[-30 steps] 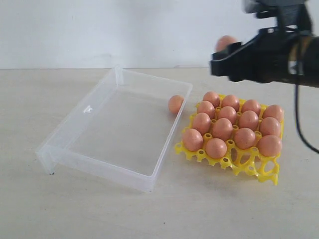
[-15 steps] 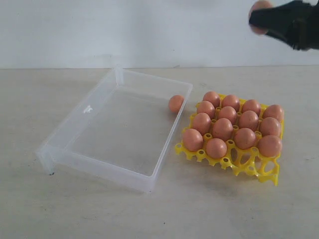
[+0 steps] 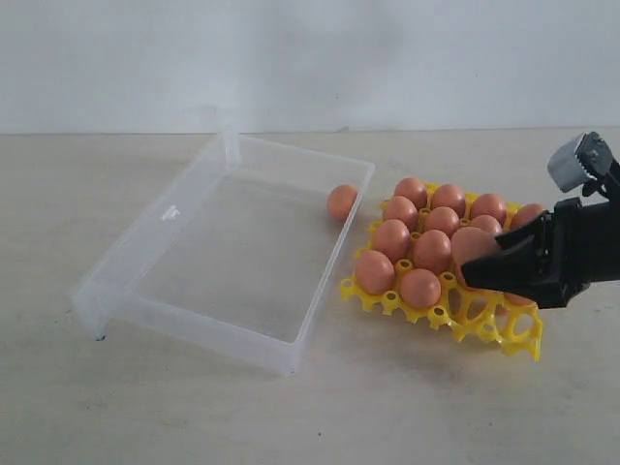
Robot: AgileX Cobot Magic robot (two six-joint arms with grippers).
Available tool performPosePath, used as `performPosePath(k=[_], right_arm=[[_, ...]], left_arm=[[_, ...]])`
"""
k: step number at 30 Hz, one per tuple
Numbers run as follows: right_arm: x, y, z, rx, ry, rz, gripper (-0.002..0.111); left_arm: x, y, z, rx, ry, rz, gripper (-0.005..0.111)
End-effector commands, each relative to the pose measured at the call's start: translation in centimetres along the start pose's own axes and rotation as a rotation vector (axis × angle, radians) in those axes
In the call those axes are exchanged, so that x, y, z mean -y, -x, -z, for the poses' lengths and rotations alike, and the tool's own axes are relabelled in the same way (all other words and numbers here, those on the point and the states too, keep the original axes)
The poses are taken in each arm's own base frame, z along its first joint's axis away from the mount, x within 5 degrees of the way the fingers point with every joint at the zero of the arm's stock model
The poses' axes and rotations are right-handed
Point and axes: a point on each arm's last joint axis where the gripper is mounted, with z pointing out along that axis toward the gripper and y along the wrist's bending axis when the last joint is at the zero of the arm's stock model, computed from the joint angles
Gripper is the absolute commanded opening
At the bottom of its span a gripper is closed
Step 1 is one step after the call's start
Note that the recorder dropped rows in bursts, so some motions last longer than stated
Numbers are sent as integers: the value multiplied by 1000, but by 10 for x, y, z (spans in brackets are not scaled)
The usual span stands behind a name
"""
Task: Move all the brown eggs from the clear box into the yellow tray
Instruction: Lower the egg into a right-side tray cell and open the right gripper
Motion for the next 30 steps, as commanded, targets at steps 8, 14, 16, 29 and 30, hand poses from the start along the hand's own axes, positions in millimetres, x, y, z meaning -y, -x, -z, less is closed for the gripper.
performPosePath(k=[8,14,16,29,30], right_arm=[[-4,-12,-33,-124,-5,72,0],[-4,-12,-32,-125,-11,49,0],[-4,-12,-32,-126,-13,49,0],[-2,-13,-32,-138,-33,48,58],[-2,-13,-32,-139,-34,49,61]], left_arm=[[0,0,0,10,-3,12,-4],[0,0,0,10,-3,12,-4],[0,0,0,10,-3,12,-4],[0,0,0,10,-3,12,-4],[0,0,0,10,-3,12,-4]])
